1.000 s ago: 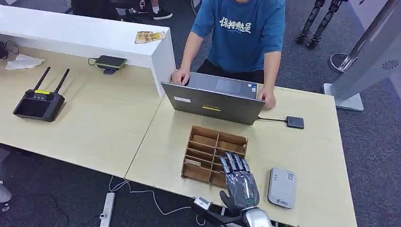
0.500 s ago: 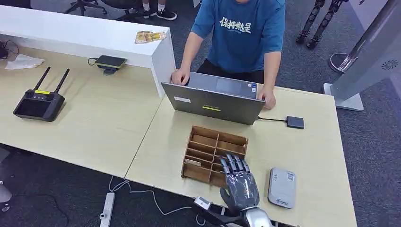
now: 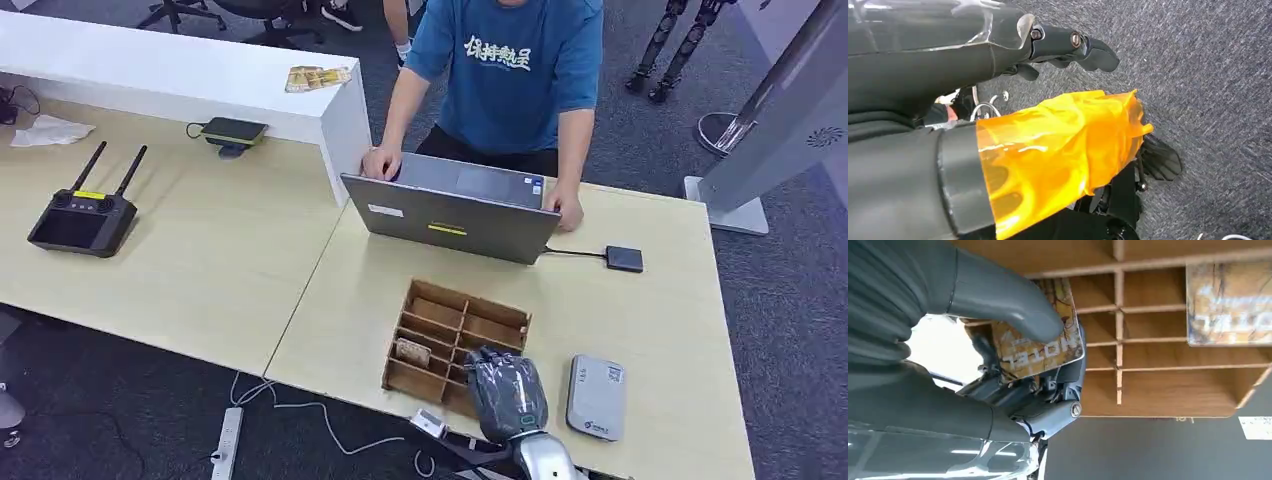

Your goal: Pass the card to the sensor for recognition and then transmit it.

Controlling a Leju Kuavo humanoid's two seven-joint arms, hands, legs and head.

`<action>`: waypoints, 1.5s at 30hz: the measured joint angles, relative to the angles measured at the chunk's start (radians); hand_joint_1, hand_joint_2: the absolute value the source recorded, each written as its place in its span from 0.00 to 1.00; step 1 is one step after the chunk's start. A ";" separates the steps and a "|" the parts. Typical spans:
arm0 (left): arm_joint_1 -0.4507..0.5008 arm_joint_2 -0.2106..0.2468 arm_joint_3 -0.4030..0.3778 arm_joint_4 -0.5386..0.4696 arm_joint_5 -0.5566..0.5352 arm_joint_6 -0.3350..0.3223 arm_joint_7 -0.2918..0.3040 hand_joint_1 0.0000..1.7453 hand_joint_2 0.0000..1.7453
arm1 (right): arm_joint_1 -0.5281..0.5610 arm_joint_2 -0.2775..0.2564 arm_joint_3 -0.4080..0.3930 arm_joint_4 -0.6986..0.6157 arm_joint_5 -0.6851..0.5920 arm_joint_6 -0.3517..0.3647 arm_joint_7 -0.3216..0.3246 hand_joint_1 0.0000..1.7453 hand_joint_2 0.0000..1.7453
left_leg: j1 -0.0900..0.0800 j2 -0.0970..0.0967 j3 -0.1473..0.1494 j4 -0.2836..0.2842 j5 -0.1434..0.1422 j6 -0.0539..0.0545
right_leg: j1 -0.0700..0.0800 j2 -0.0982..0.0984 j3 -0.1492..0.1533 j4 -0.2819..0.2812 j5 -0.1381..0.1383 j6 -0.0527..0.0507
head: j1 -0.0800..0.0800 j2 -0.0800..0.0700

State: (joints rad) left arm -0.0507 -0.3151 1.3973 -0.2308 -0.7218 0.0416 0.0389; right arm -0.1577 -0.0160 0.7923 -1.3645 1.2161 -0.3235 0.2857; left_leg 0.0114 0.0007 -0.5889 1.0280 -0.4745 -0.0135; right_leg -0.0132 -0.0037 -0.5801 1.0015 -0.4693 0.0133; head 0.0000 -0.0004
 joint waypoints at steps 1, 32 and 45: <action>0.000 0.000 0.000 0.000 0.000 0.000 0.000 0.00 0.00 | 0.000 0.000 0.001 0.000 0.000 0.000 0.000 1.00 1.00 | 0.000 0.000 0.000 0.000 0.000 0.000 | 0.000 0.000 0.000 0.000 0.000 0.000 | 0.000 0.000; 0.000 0.000 0.000 0.000 -0.003 0.000 0.000 0.00 0.00 | 0.028 -0.001 -0.049 -0.115 0.002 -0.220 -0.099 0.99 1.00 | 0.000 0.000 0.000 0.000 0.000 0.000 | 0.000 0.000 0.000 0.000 0.000 0.000 | 0.000 0.000; 0.000 0.000 0.000 0.000 -0.037 -0.002 0.000 0.00 0.00 | 0.018 -0.001 -0.174 -0.176 -0.001 -0.262 -0.119 1.00 1.00 | 0.000 0.000 0.000 0.000 0.000 0.000 | 0.000 0.000 0.000 0.000 0.000 0.000 | 0.000 0.000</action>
State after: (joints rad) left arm -0.0505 -0.3147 1.3970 -0.2308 -0.7591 0.0397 0.0389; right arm -0.1398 -0.0168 0.6183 -1.5404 1.2154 -0.5856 0.1671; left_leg 0.0113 0.0008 -0.5891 1.0280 -0.4745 -0.0135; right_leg -0.0132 -0.0036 -0.5802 1.0016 -0.4691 0.0134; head 0.0000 -0.0004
